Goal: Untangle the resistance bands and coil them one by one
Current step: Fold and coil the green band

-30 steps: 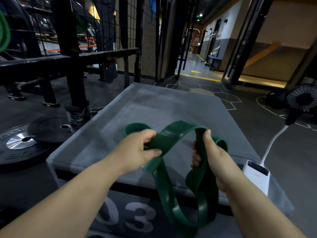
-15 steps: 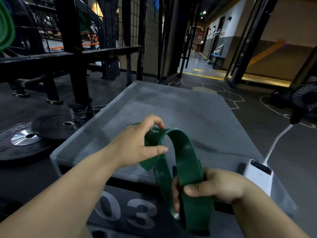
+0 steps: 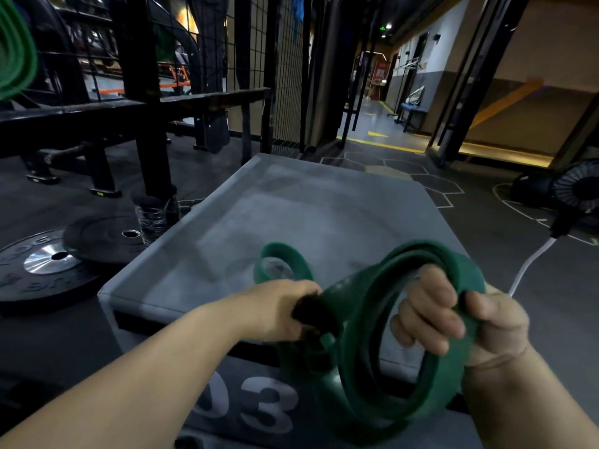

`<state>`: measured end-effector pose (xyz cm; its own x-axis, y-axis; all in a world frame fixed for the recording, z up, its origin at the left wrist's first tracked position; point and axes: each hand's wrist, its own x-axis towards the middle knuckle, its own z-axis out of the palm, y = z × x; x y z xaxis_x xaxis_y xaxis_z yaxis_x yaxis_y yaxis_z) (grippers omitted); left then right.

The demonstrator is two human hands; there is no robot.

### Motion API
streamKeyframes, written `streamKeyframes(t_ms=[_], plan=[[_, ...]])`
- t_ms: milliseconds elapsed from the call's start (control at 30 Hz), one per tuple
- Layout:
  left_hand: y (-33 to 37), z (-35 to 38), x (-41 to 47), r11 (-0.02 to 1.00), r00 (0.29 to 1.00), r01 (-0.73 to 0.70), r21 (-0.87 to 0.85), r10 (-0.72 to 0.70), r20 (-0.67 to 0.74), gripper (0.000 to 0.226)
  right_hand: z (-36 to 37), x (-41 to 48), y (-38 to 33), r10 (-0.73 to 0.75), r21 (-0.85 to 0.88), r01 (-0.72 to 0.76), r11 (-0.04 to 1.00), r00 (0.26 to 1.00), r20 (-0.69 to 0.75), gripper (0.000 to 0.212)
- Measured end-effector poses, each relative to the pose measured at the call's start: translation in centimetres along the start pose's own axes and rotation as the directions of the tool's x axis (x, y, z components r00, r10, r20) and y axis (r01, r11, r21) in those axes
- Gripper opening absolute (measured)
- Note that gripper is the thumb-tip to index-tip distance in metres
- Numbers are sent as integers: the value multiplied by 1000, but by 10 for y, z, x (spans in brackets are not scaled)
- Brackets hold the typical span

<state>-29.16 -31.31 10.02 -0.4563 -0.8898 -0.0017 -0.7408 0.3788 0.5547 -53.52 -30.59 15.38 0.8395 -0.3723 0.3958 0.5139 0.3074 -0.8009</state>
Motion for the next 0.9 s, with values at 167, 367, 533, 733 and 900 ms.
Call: streamKeyframes(t_ms=[167,367,533,733,900], plan=[[-1,-3,5,980,998,51,-193,-45,35,21,-6,-9,-12,-123,62,130,990,987,-107,13],[18,-5,-1,766,997,39,-642,8,71,17,-7,-15,-24,-210,111,230,967,963,-170,13],[30,-13,-9,597,998,-37,-802,56,-4,20,-9,-18,-31,-233,93,259,961,947,-222,13],[33,3,-11,417,991,115,-902,16,133,65,-20,-19,-29,-253,43,285,958,902,-349,14],[28,0,-9,543,985,124,-830,34,169,99,-29,-27,-35,-300,29,349,937,842,-448,19]])
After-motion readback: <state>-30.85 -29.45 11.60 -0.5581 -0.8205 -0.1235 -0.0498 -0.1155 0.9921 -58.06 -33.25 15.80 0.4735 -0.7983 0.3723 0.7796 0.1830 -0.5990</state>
